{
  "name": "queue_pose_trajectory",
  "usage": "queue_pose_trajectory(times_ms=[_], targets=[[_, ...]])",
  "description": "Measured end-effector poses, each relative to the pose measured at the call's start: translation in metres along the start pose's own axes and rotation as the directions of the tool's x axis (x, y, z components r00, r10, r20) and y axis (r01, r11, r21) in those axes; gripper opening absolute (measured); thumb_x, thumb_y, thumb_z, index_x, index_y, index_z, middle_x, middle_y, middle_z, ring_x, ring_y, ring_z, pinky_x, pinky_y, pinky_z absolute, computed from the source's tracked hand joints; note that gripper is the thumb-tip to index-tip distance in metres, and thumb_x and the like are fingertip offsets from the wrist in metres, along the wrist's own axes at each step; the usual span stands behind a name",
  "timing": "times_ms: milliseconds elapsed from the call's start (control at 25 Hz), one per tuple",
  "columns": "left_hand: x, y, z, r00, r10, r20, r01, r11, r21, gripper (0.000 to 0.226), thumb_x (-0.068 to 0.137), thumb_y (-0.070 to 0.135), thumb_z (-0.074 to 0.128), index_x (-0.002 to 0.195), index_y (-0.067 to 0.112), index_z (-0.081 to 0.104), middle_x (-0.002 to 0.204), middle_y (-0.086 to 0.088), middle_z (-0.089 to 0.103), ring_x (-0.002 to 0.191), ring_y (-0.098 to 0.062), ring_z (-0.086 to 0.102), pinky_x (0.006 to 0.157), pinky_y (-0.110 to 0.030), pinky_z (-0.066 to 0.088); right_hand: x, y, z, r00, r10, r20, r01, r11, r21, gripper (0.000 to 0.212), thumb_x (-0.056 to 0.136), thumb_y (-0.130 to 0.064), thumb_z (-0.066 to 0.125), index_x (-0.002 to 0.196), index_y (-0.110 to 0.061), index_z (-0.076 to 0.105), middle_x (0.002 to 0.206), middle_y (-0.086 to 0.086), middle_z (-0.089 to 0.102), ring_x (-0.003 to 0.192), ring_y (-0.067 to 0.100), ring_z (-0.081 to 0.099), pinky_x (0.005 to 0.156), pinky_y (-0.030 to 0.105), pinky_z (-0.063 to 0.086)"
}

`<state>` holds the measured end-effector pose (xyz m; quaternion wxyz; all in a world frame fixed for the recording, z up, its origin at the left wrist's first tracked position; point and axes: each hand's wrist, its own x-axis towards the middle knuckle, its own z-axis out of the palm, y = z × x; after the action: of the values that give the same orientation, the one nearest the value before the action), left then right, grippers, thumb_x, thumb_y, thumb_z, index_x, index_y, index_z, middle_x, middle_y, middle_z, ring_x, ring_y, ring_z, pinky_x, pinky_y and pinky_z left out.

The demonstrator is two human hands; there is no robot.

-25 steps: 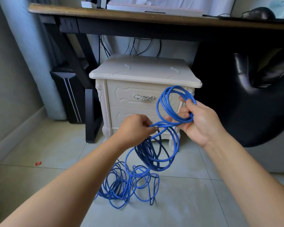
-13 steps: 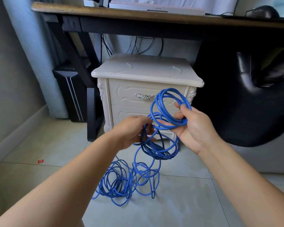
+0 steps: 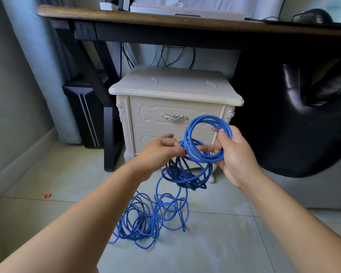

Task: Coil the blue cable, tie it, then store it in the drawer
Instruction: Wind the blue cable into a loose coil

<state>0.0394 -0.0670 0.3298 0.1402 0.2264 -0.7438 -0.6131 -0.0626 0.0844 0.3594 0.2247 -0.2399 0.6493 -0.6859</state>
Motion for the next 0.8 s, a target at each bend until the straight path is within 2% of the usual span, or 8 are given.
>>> queue_pose_trajectory(times_ms=[80,160,320,400,480,600,720,800], targets=[[-0.001,0.001,-0.001,0.999,-0.043,0.009,0.043,0.999,-0.016,0.016,0.078,0.016,0.073,0.071,0.003,0.067,0.081,-0.014,0.067,0.084,-0.026,0.059,0.092,-0.037,0.045,-0.002,0.004,-0.002,0.998,-0.068,-0.001,0.067,0.985,-0.161,0.02,0.107,-0.02,0.029,0.111,-0.022,0.049,0.043,-0.01,0.054,0.078,0.036,0.07,0.091,0.055,0.052],[0.0,0.003,-0.003,0.998,-0.061,-0.011,0.06,0.997,-0.057,0.017,0.082,0.007,0.068,0.065,0.008,0.065,0.068,-0.01,0.062,0.07,-0.022,0.056,0.08,-0.039,0.05,-0.003,0.008,-0.004,0.994,-0.106,0.003,0.102,0.949,-0.297,0.019,0.107,-0.021,0.029,0.111,-0.022,0.048,0.041,-0.009,0.056,0.077,0.038,0.071,0.088,0.05,0.051],[-0.005,0.012,-0.003,0.993,-0.12,0.005,0.113,0.921,-0.372,0.011,0.092,0.001,0.056,0.083,0.001,0.062,0.069,-0.01,0.066,0.063,-0.017,0.067,0.07,-0.03,0.061,-0.004,0.011,-0.013,0.996,-0.089,-0.015,0.067,0.839,-0.541,0.019,0.106,-0.021,0.029,0.113,-0.018,0.047,0.064,0.006,0.067,0.052,0.01,0.066,0.055,0.016,0.046],[-0.007,0.016,-0.005,0.99,-0.138,0.029,0.134,0.86,-0.493,0.013,0.095,0.005,0.054,0.1,-0.004,0.062,0.07,-0.008,0.069,0.059,-0.015,0.066,0.062,-0.026,0.059,-0.002,0.014,-0.016,0.996,-0.082,-0.026,0.045,0.753,-0.656,0.016,0.105,-0.022,0.029,0.108,-0.022,0.045,0.081,0.012,0.064,0.056,0.014,0.066,0.052,0.022,0.046],[-0.009,0.018,-0.005,0.988,-0.128,0.09,0.156,0.83,-0.536,0.019,0.096,0.007,0.051,0.107,-0.003,0.062,0.086,-0.01,0.074,0.062,-0.014,0.067,0.067,-0.028,0.06,-0.002,0.015,-0.013,0.996,-0.082,-0.016,0.042,0.658,-0.752,0.012,0.104,-0.023,0.03,0.103,-0.022,0.042,0.08,0.012,0.059,0.068,0.029,0.065,0.055,0.032,0.052],[-0.014,0.022,0.003,0.98,-0.108,0.167,0.182,0.824,-0.537,0.028,0.096,0.006,0.039,0.106,-0.002,0.064,0.108,-0.016,0.073,0.074,-0.021,0.071,0.078,-0.036,0.06,-0.005,0.018,-0.007,0.996,-0.079,0.039,0.075,0.52,-0.851,0.011,0.103,-0.02,0.028,0.103,-0.015,0.038,0.084,0.01,0.056,0.076,0.035,0.061,0.067,0.047,0.056],[-0.019,0.025,0.011,0.996,-0.002,0.089,0.038,0.914,-0.405,0.036,0.096,-0.008,0.031,0.097,0.003,0.066,0.109,-0.013,0.073,0.081,-0.023,0.072,0.074,-0.037,0.062,-0.006,0.015,-0.001,0.997,-0.068,0.021,0.05,0.454,-0.89,0.014,0.102,-0.014,0.029,0.111,-0.013,0.039,0.098,0.013,0.058,0.081,0.033,0.054,0.066,0.037,0.045],[-0.022,0.025,0.017,0.997,0.064,0.049,-0.047,0.957,-0.285,0.038,0.095,-0.014,0.035,0.086,0.009,0.063,0.104,-0.008,0.075,0.079,-0.019,0.073,0.064,-0.033,0.06,-0.007,0.017,0.005,0.998,-0.049,0.03,0.048,0.414,-0.909,0.032,0.099,-0.008,0.033,0.13,-0.014,0.036,0.104,0.013,0.057,0.087,0.033,0.054,0.069,0.036,0.041]])
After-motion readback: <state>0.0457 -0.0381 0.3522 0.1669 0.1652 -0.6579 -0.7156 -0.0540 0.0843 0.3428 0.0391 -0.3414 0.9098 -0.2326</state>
